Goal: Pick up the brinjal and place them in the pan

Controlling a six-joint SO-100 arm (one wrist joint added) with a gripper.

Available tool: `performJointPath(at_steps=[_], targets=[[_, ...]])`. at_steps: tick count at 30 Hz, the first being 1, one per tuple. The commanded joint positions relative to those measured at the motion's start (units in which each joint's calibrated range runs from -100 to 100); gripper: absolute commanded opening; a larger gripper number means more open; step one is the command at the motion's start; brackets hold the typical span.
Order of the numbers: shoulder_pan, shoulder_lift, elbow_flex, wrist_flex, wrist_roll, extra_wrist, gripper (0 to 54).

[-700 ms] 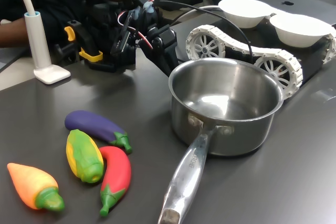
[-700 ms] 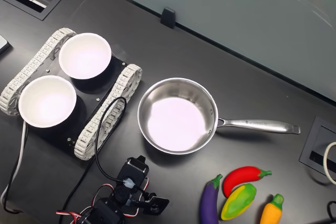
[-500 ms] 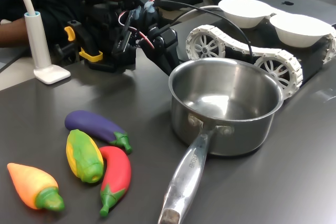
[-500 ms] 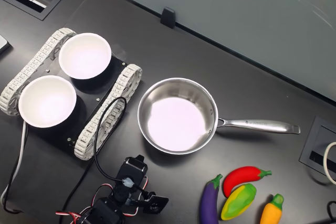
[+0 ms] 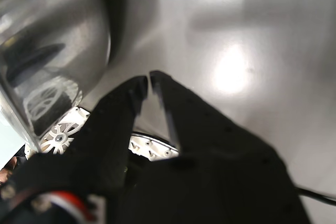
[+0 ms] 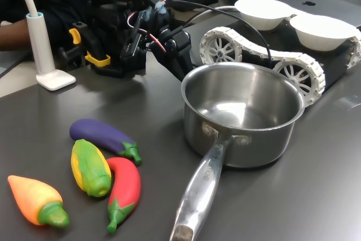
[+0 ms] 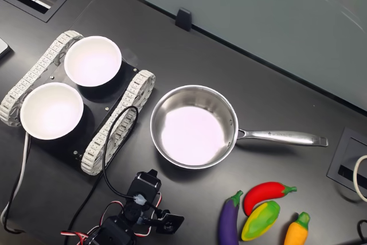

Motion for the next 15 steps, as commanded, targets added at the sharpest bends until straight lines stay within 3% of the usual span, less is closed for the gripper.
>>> performJointPath(at_steps=[1,8,10,15], targets=[[-1.17,-0.83,-1.19,-1.67,0.68,-0.07,0.1],[-1.17,-0.83,-2.01,-0.74,0.93,0.09,0.1],[0.55,-0.83,-3.83,1.74,1.47,-0.24,0.2],[0.2,-0.83,-3.56,1.48,1.76,-0.16,0.2]])
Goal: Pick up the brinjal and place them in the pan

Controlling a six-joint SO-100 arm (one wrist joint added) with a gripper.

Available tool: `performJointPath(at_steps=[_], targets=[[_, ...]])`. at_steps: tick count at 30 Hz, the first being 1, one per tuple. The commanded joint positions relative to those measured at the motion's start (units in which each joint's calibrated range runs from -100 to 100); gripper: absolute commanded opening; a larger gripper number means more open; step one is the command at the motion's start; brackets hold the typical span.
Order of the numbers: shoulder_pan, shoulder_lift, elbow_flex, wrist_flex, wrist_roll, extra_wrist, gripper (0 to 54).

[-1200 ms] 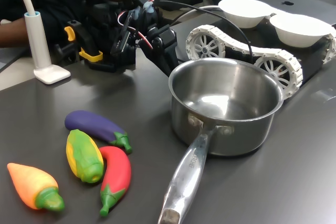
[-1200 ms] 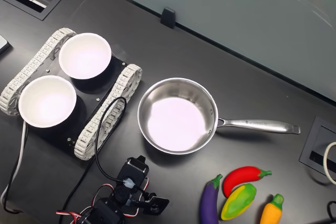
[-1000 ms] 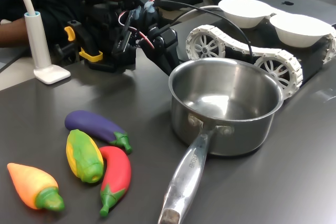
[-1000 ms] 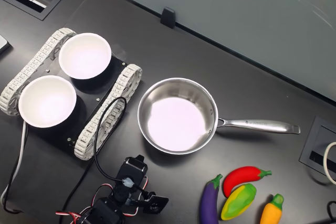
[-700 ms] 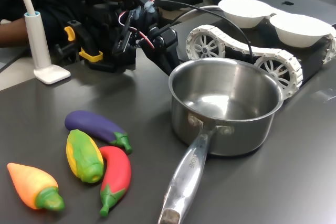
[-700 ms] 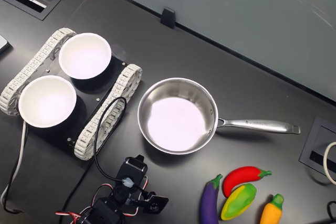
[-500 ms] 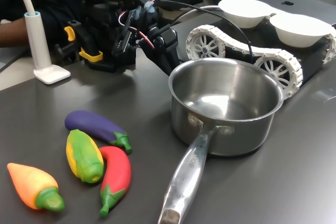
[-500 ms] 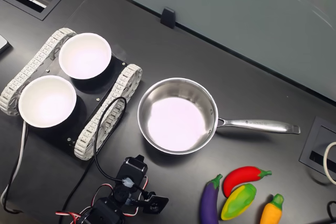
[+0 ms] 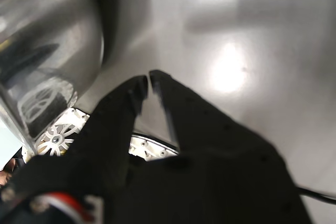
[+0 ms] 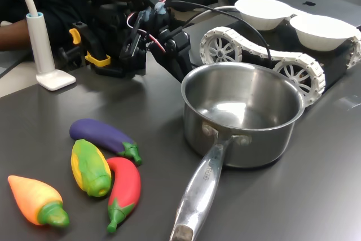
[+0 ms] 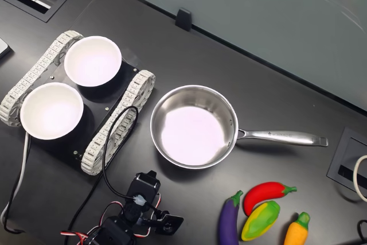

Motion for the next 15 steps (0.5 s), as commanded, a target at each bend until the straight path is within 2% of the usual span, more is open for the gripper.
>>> performJointPath(at_steps=[1,15], targets=[[0.09,-0.83,-3.46,0.21,0.59,-0.16,0.2],[0.09,-0.83,-3.28,-0.13,0.63,-0.07,0.1]])
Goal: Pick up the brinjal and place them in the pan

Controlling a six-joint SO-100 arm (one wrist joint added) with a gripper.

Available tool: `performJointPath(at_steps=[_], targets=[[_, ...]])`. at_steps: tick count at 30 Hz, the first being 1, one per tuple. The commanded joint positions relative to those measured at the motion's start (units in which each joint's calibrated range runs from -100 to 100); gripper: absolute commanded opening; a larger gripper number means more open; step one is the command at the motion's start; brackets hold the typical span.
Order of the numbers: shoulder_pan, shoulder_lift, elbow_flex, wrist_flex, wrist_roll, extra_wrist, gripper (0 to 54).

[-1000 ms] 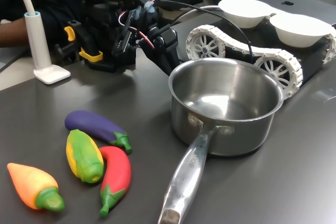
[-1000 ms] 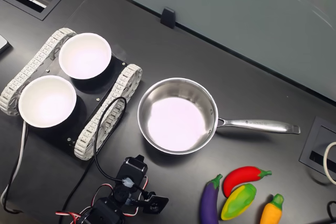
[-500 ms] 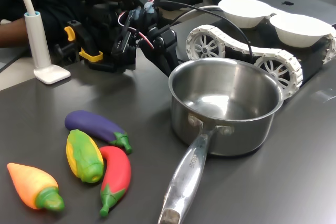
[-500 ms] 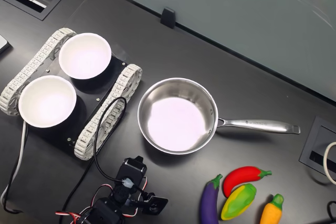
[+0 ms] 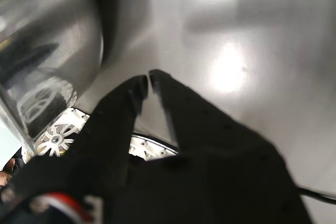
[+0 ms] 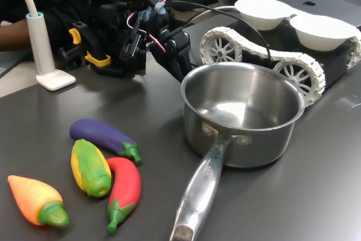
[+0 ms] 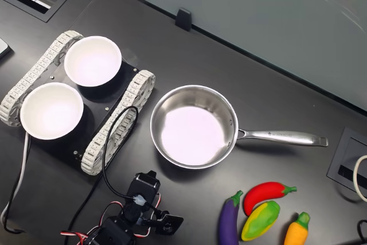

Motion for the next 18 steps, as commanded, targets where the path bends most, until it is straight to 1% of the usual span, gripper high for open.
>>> performJointPath(at_steps=[1,9,18], targets=[[0.32,-0.83,-3.37,-0.05,0.39,0.01,0.1],[1.35,-0.83,-3.37,-0.13,0.15,0.01,0.1],[0.67,-0.83,-3.37,-0.22,0.0,0.43,0.1]])
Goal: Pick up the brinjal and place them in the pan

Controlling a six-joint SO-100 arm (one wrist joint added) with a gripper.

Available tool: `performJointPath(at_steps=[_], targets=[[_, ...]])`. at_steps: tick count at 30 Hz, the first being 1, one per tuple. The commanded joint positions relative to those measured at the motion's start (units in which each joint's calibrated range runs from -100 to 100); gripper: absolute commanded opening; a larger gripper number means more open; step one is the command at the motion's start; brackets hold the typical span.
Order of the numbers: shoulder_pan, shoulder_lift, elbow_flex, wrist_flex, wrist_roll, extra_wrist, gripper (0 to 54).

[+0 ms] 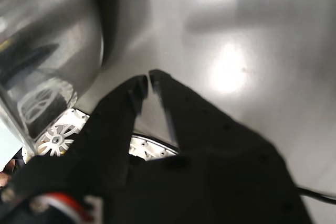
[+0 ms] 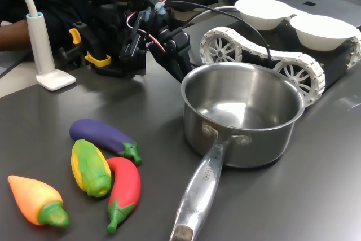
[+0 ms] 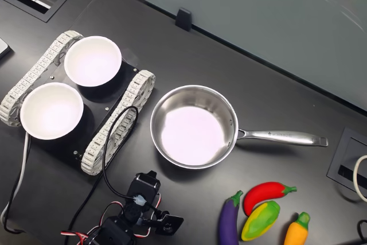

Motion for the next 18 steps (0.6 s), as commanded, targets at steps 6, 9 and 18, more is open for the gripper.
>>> performJointPath(at_steps=[6,9,18], targets=[[-1.85,-0.83,-4.28,0.29,-0.24,1.94,0.1],[-3.11,0.52,-5.55,0.46,-0.24,2.36,0.1],[-4.95,3.3,-9.01,0.46,-0.68,4.04,0.1]])
